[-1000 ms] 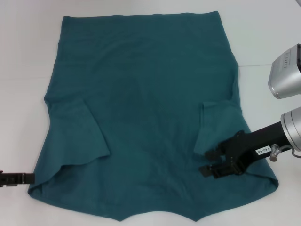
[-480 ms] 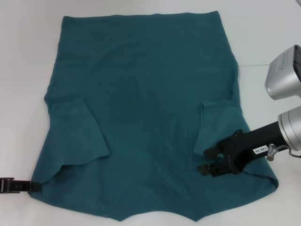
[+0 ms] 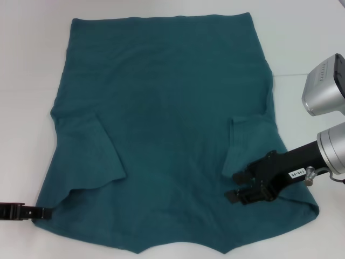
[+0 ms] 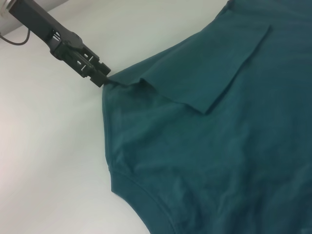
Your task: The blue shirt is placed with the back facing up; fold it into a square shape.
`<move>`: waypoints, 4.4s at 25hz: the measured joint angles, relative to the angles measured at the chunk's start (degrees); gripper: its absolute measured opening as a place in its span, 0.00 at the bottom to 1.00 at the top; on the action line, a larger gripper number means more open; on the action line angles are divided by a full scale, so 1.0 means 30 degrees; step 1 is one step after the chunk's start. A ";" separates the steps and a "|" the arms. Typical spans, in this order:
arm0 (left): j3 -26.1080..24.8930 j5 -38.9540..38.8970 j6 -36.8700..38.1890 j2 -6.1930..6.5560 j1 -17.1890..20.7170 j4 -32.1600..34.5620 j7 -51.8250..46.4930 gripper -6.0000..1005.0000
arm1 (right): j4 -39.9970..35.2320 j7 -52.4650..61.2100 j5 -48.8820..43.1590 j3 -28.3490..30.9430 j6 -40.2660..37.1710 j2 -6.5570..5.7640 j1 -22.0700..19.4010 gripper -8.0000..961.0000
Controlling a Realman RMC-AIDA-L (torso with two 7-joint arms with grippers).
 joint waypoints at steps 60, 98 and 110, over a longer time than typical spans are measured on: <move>0.1018 0.0851 -0.0834 -0.0699 -0.0781 -0.0292 -0.0250 0.13 | 0.0430 0.0021 -0.0027 0.0123 0.0569 0.0000 0.0556 0.57; 0.1199 0.0318 -0.0290 -0.0822 -0.0858 -0.0469 -0.0060 0.06 | -0.3791 1.1063 -1.1277 0.2386 -0.2310 0.0024 0.0241 0.58; 0.1201 0.0353 -0.0502 -0.0799 -0.0865 -0.0731 -0.0052 0.06 | -0.3251 1.2422 -1.1544 -0.0279 -0.1377 0.0126 -0.0216 0.57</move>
